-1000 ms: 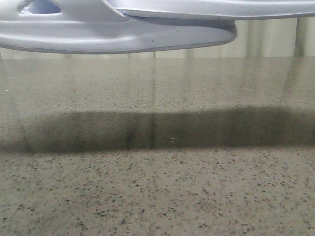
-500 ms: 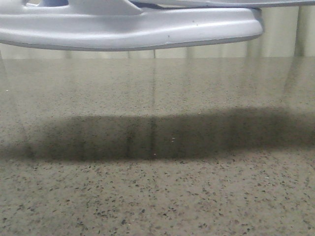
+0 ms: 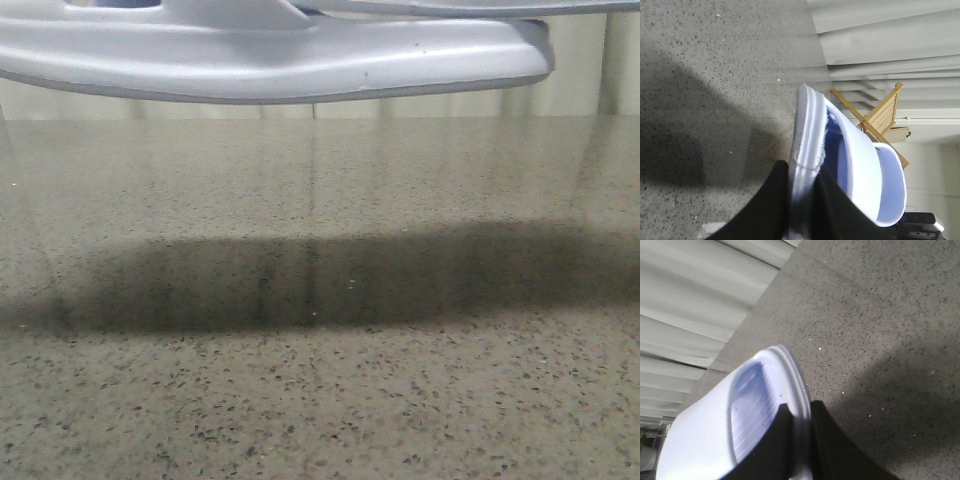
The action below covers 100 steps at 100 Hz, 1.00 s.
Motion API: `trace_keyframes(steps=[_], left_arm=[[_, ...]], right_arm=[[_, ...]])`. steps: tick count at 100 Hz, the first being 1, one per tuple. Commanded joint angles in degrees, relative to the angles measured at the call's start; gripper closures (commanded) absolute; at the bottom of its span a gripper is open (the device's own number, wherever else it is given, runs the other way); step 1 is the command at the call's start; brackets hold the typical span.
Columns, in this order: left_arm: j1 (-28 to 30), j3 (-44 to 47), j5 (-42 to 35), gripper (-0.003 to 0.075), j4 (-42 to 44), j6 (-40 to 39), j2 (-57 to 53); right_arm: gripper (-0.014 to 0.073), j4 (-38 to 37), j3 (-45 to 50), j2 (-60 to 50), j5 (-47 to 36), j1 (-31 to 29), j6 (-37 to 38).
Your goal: Insert blue slippers together front up
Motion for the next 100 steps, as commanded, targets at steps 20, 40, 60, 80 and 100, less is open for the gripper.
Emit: trace_keyframes(steps=[20, 40, 60, 80, 100], left_arm=[[-0.24, -1.48, 6.34, 0.0704, -6.76, 2.65, -0.04], [-0.24, -1.48, 7.37, 0.0704, -7.15, 2.65, -0.04], [-0.24, -1.48, 7.48, 0.0704, -7.15, 2.78, -0.04], [-0.24, -1.48, 7.48, 0.0704, -7.15, 2.78, -0.04], [-0.24, -1.48, 7.48, 0.0704, -7.66, 2.78, -0.04]], right_arm=[[0.0701, 7.52, -1.55, -0.07, 1.31, 0.07, -4.16], [0.0701, 8.20, -1.55, -0.07, 1.80, 0.07, -5.17], [0.0701, 8.52, 0.34, -0.07, 1.34, 0.07, -5.17], [0.0701, 13.08, 6.00, -0.07, -1.51, 0.07, -5.26], [0.0701, 14.17, 7.54, -0.07, -3.99, 0.07, -5.26]])
